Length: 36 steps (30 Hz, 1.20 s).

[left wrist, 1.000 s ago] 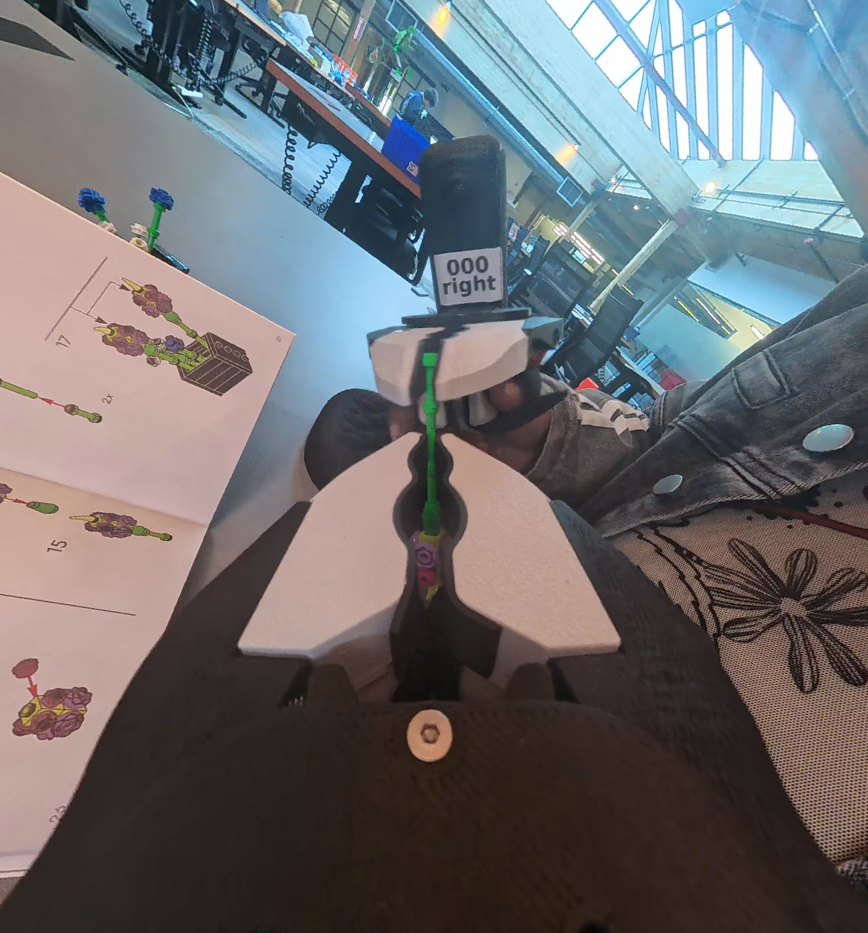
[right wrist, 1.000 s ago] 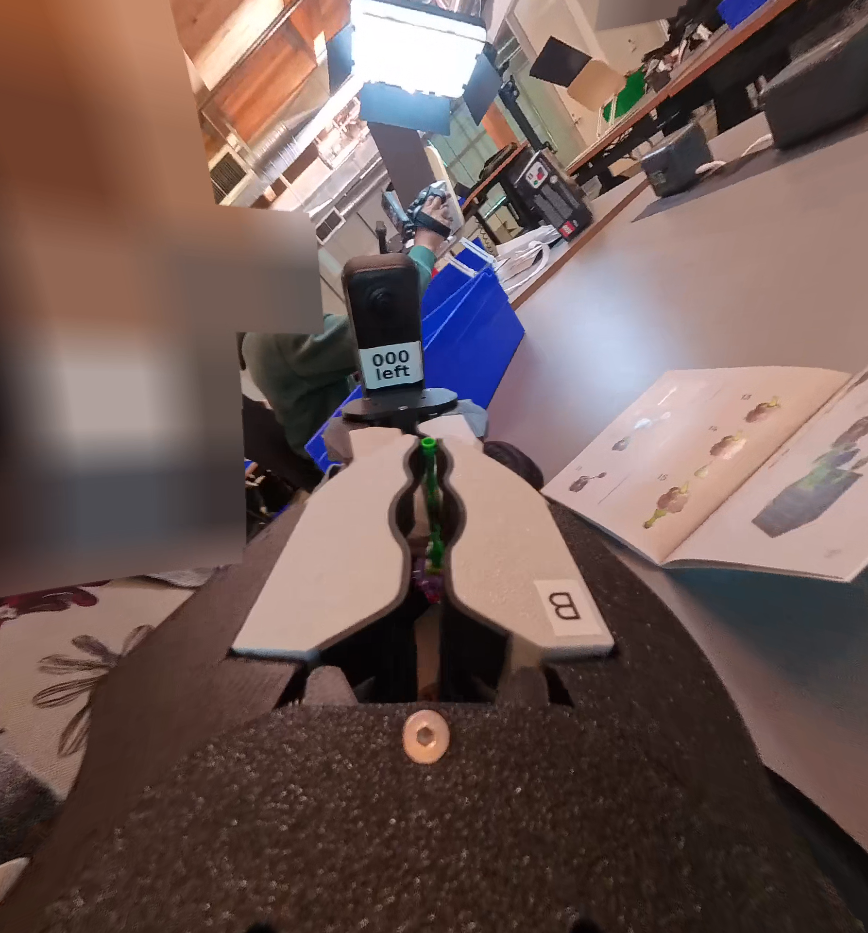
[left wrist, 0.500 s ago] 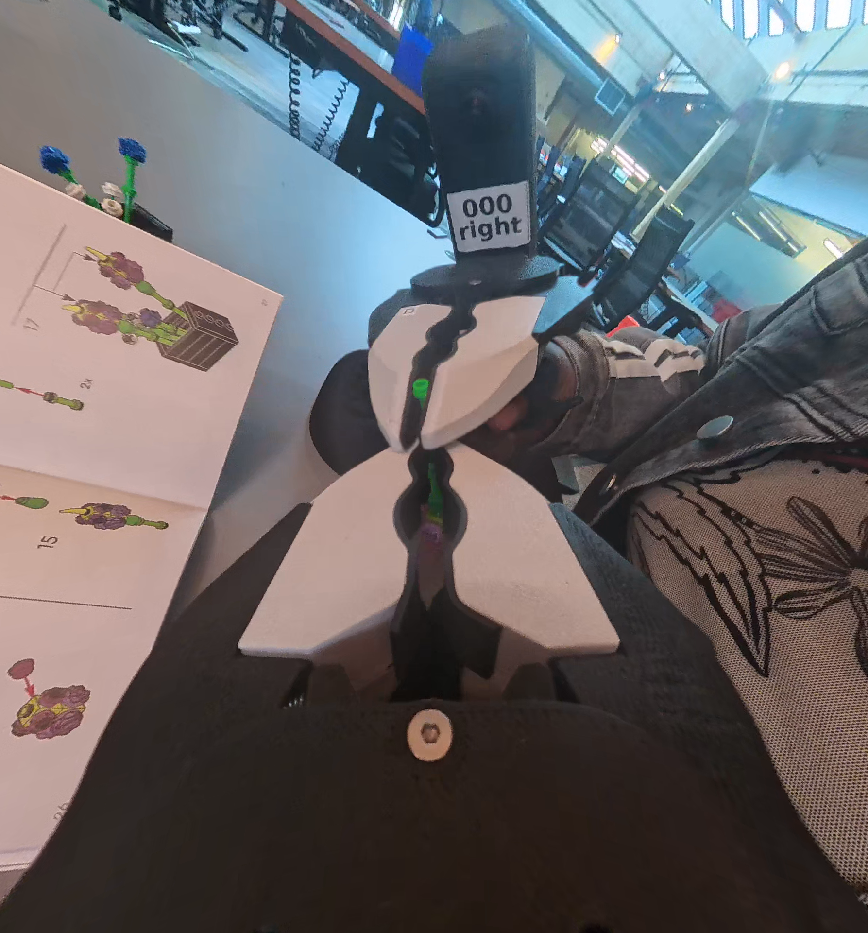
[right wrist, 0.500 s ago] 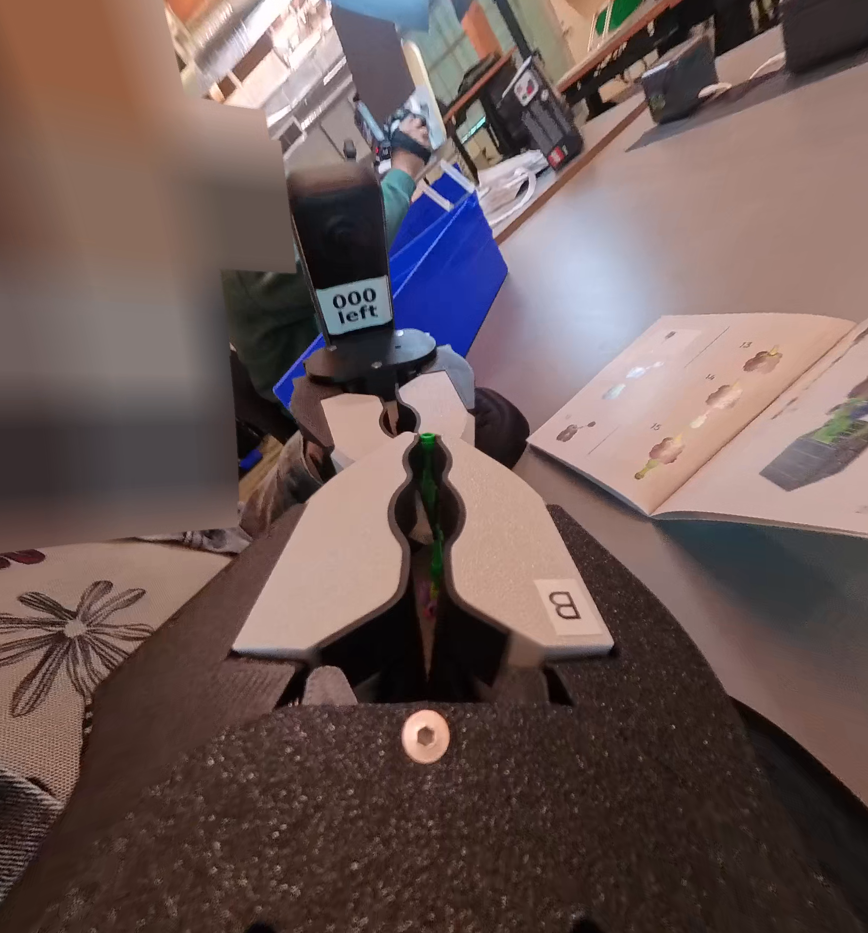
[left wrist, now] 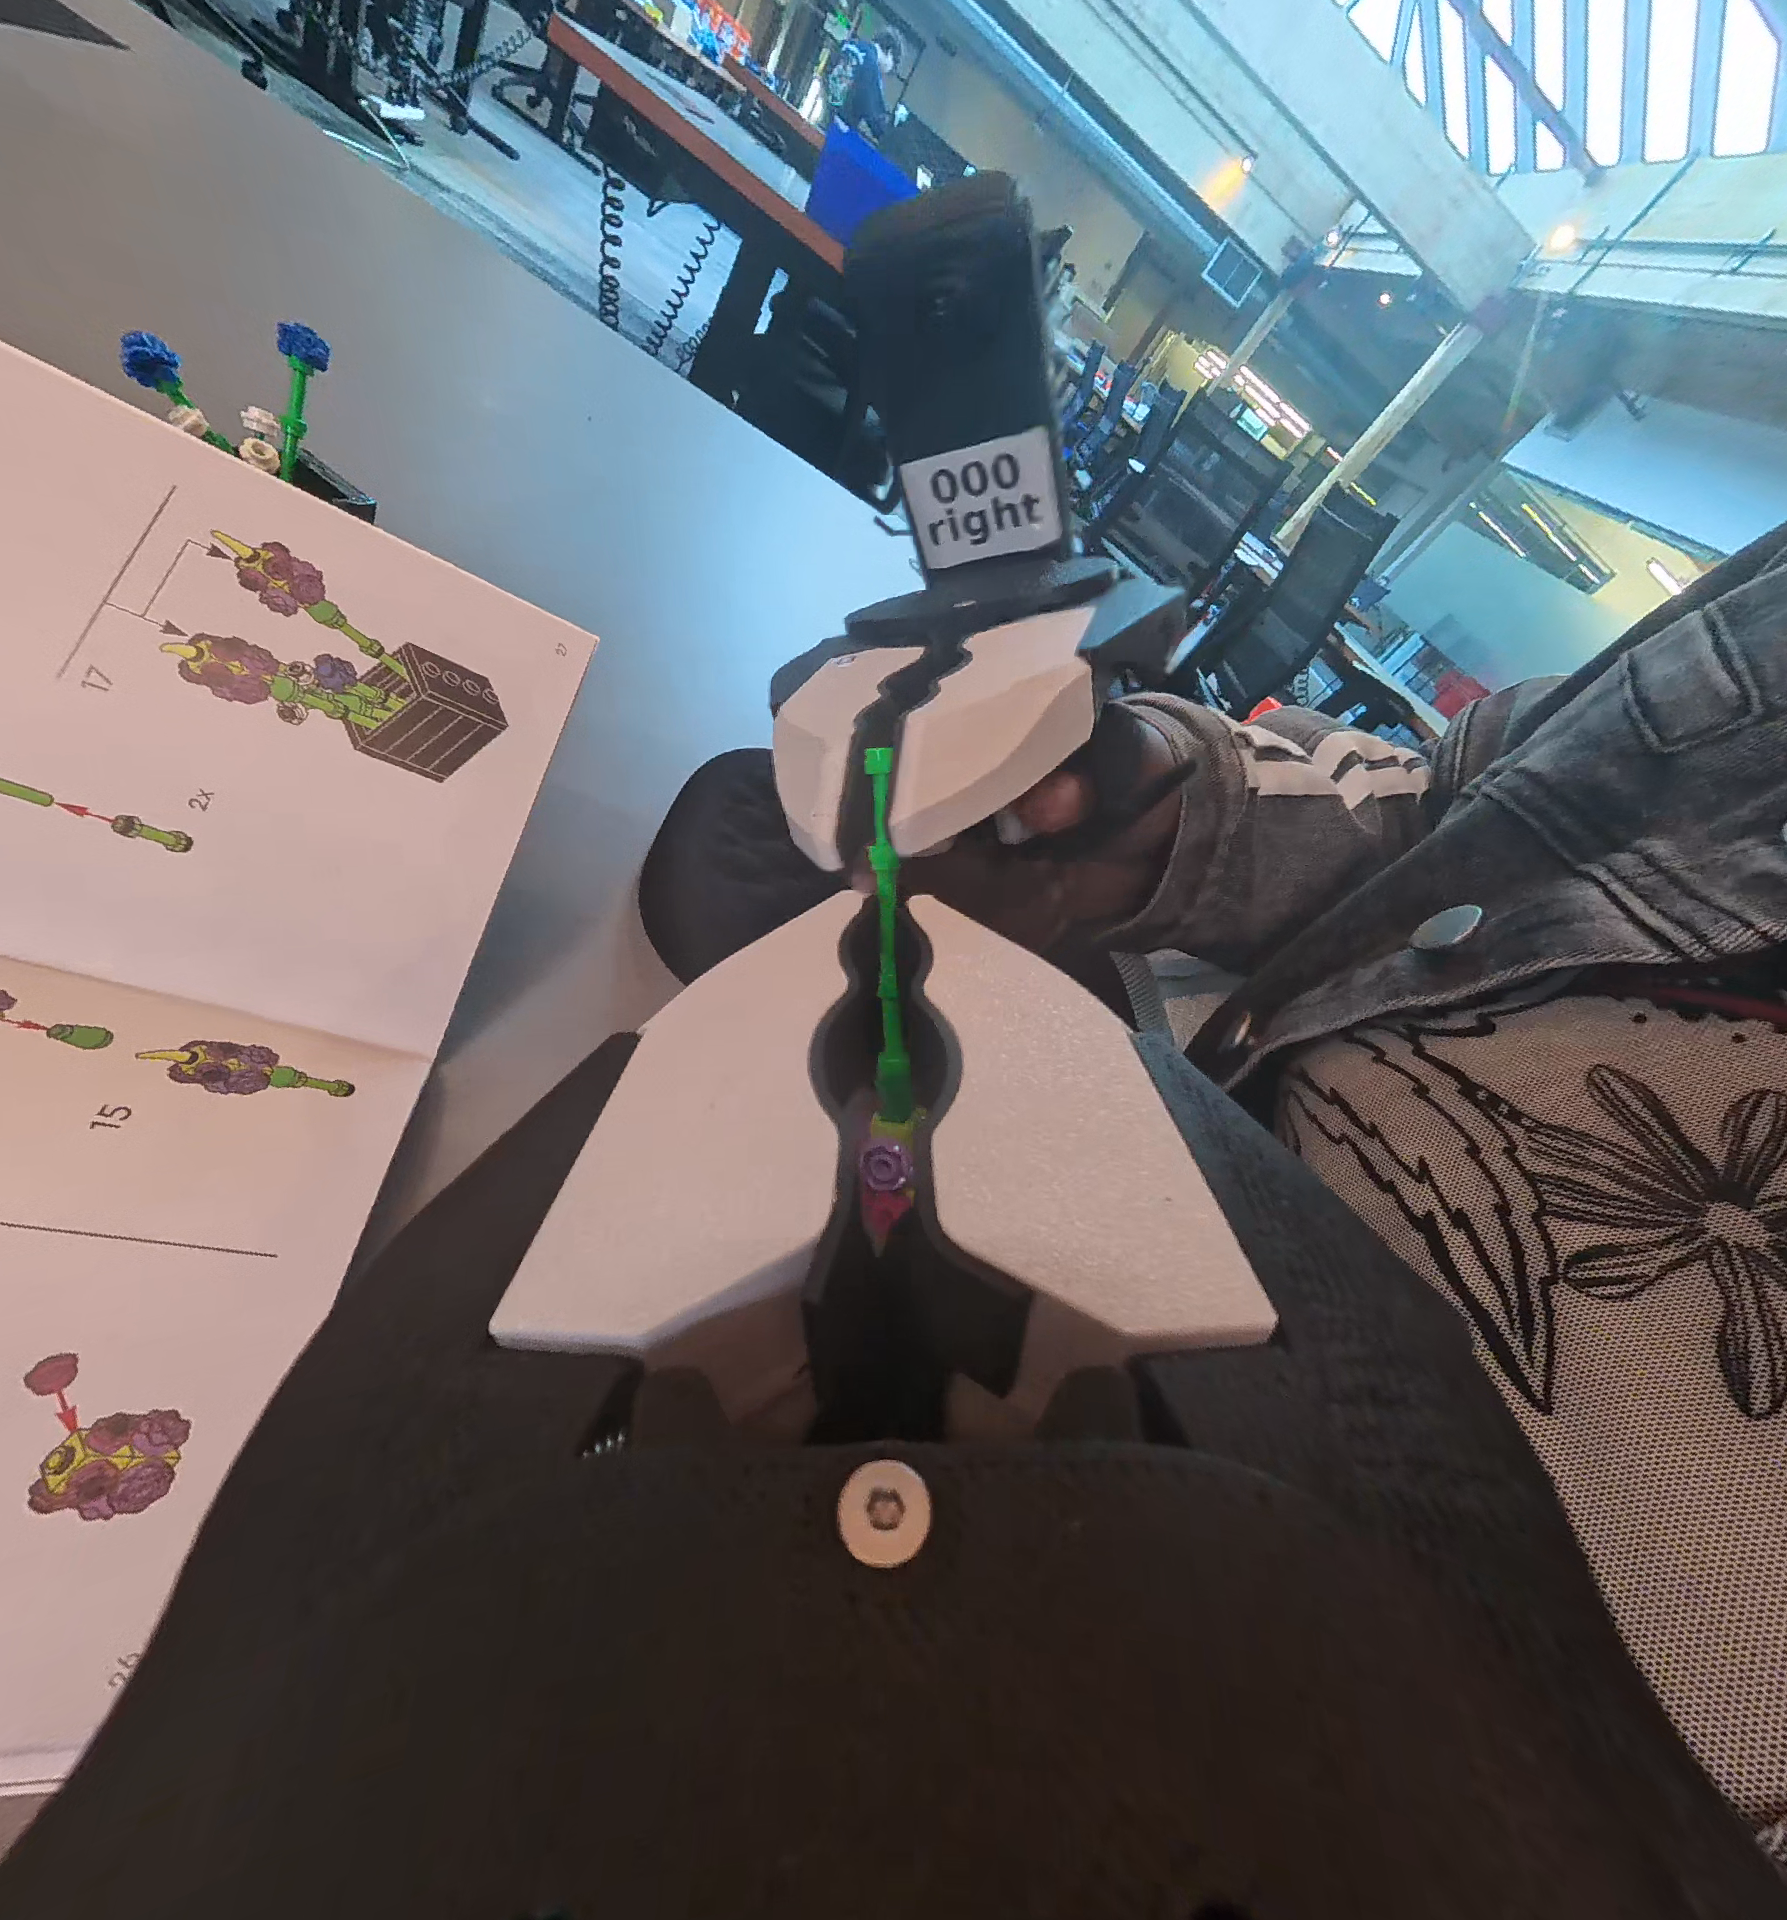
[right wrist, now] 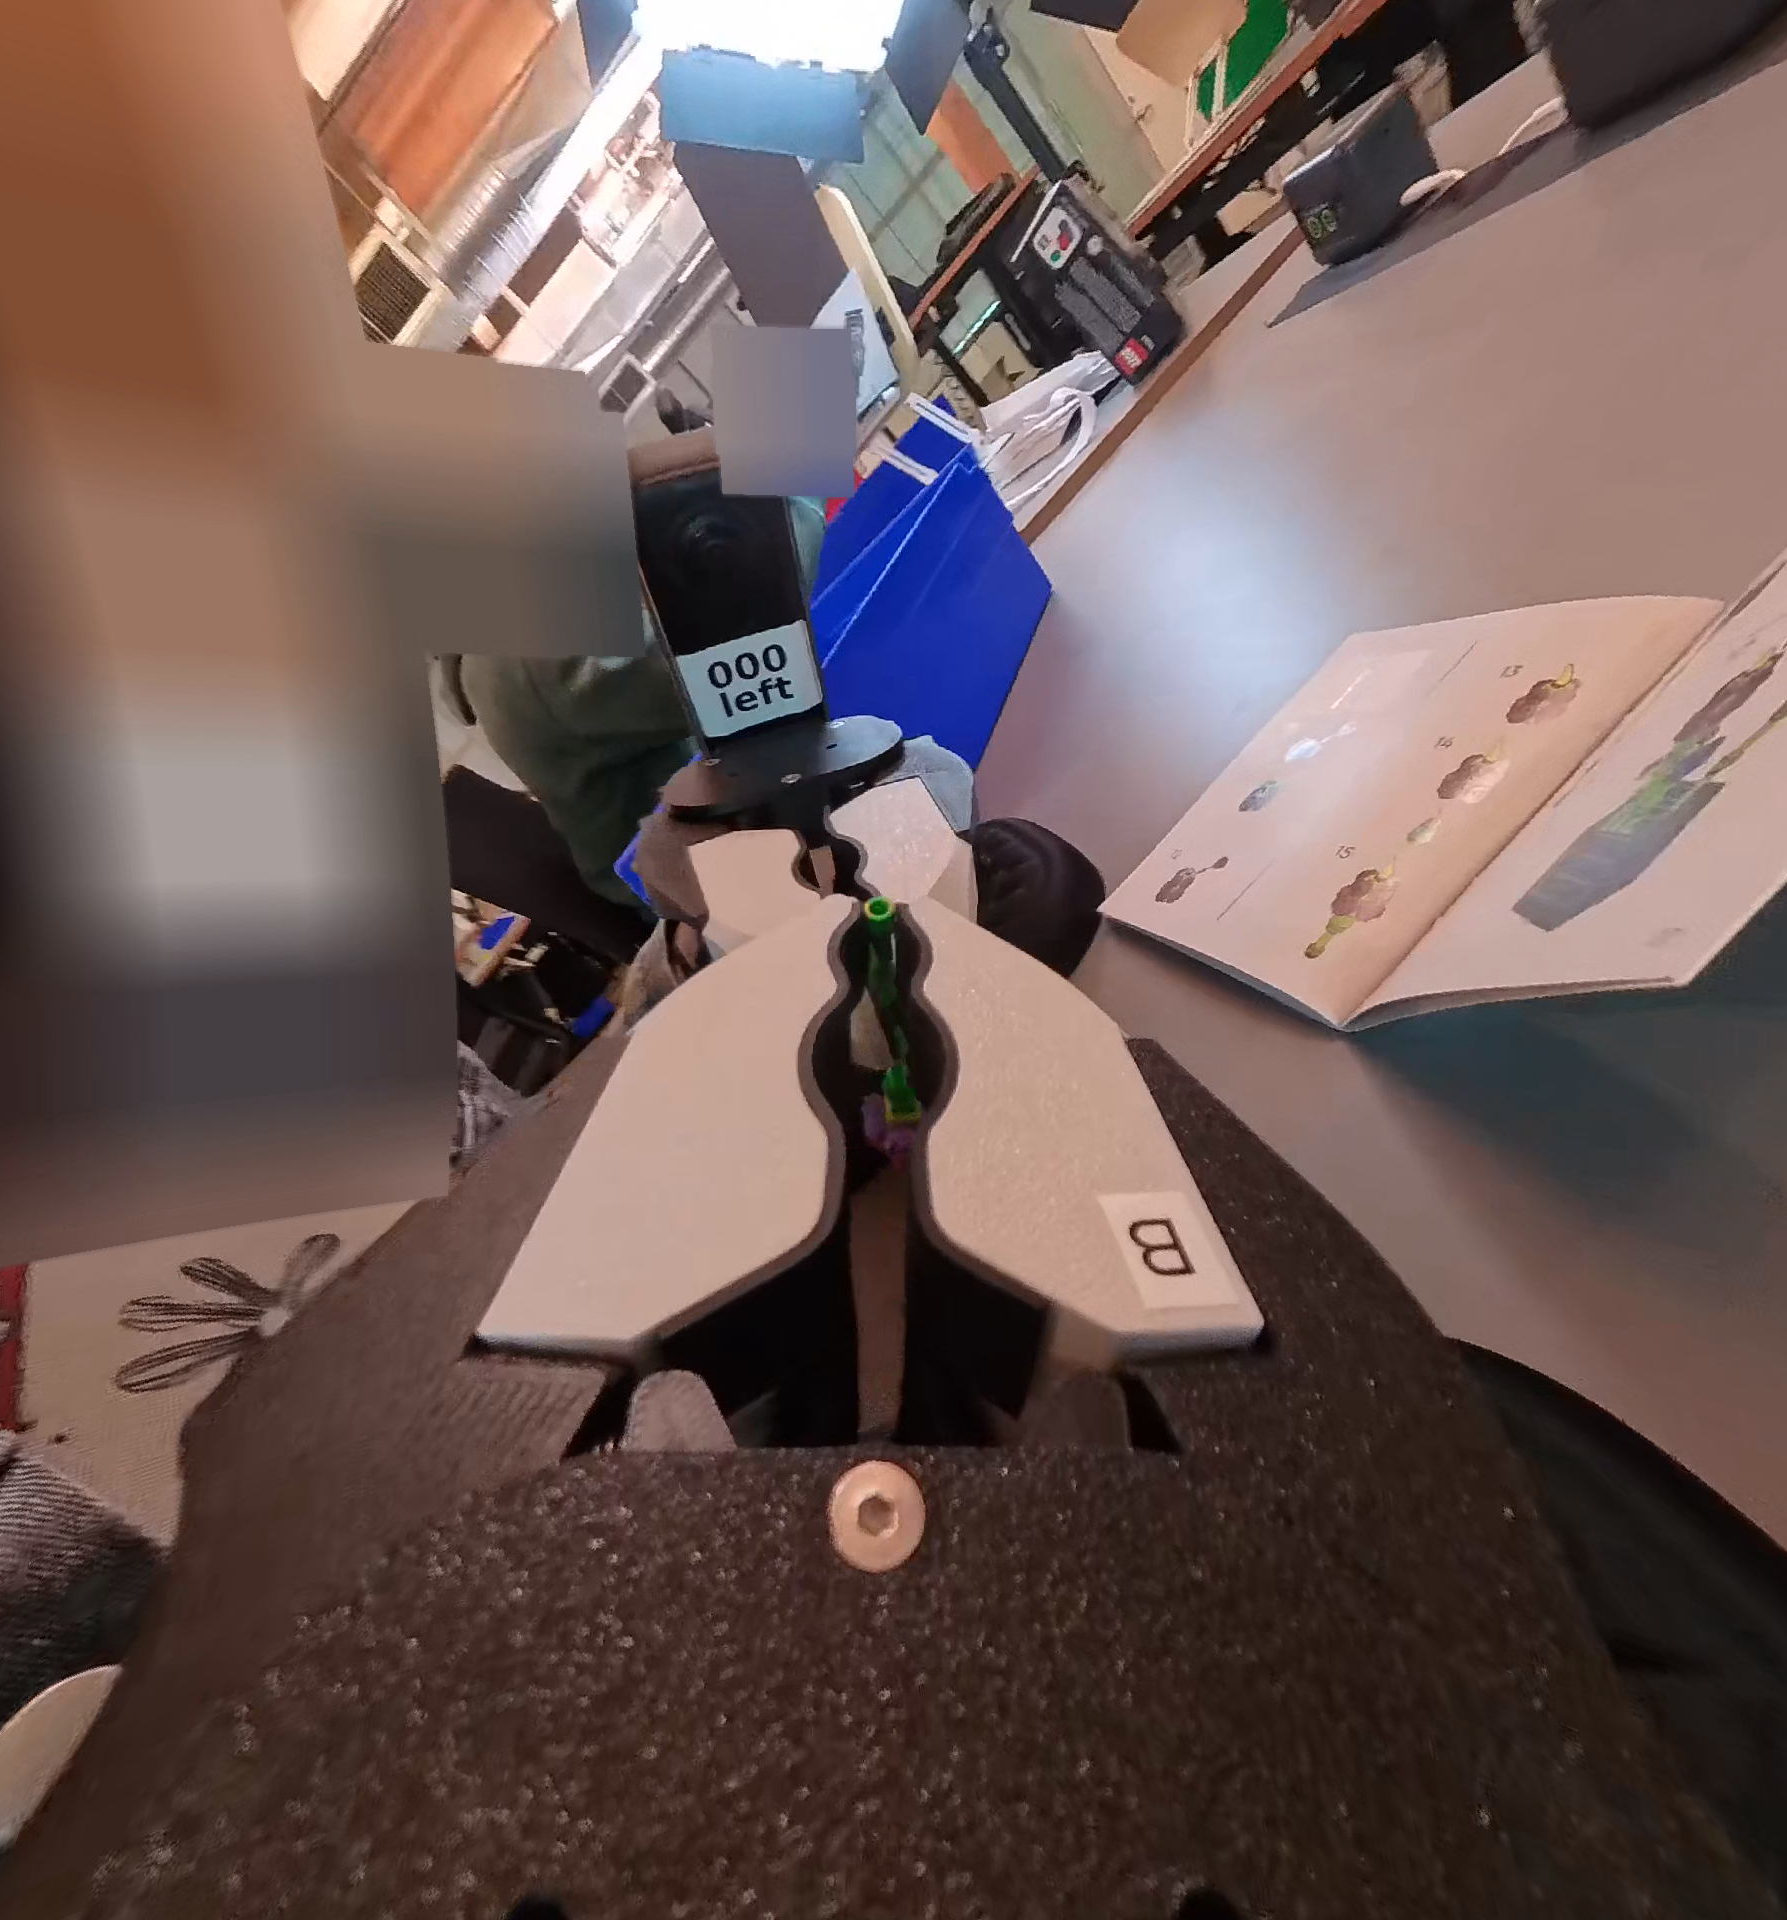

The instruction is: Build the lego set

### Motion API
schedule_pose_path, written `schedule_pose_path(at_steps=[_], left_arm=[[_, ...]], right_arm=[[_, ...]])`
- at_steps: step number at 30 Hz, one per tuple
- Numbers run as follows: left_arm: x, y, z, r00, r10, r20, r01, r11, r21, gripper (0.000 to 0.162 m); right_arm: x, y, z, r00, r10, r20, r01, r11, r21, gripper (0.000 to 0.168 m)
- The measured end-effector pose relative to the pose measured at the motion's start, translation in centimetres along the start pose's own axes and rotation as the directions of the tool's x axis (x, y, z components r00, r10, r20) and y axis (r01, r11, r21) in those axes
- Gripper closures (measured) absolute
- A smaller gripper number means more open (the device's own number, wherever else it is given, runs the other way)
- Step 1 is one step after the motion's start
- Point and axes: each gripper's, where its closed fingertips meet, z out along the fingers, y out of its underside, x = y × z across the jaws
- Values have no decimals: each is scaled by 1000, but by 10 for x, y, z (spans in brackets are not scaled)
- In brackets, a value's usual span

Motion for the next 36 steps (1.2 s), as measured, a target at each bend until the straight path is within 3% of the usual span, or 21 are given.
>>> schedule_pose_path(at_steps=[2, 5, 12, 17, 21, 27, 29, 32, 36], left_arm=[[0, 1, 0, 1000, -5, -9, 5, 1000, -9, 161], [-1, 6, 4, 1000, 4, 11, -4, 998, -55, 161], [0, 22, 12, 999, 41, 11, -38, 982, -184, 161], [3, 27, 14, 998, 56, -2, -55, 974, -221, 161], [6, 29, 16, 998, 64, -15, -65, 970, -236, 161], [9, 23, 12, 995, 97, -22, -99, 979, -178, 161], [9, 24, 12, 996, 90, -29, -94, 978, -185, 161], [10, 22, 10, 996, 81, -40, -86, 982, -168, 161], [9, 36, 15, 992, 122, -25, -124, 955, -270, 161]], right_arm=[[1, -6, -4, 1000, 27, 15, -27, 999, 19, 141], [-2, -5, -13, 998, -55, 28, 56, 997, -53, 136], [-6, 15, -29, 929, -349, 122, 369, 852, -372, 148], [1, 29, -29, 878, -434, 202, 471, 709, -524, 145], [2, 34, -31, 818, -497, 291, 561, 571, -599, 162], [4, 42, -39, 803, -482, 350, 570, 452, -686, 163], [5, 45, -39, 795, -492, 355, 580, 446, -682, 163], [2, 40, -37, 810, -487, 326, 569, 519, -638, 163], [7, 53, -43, 785, -519, 338, 584, 437, -685, 163]])
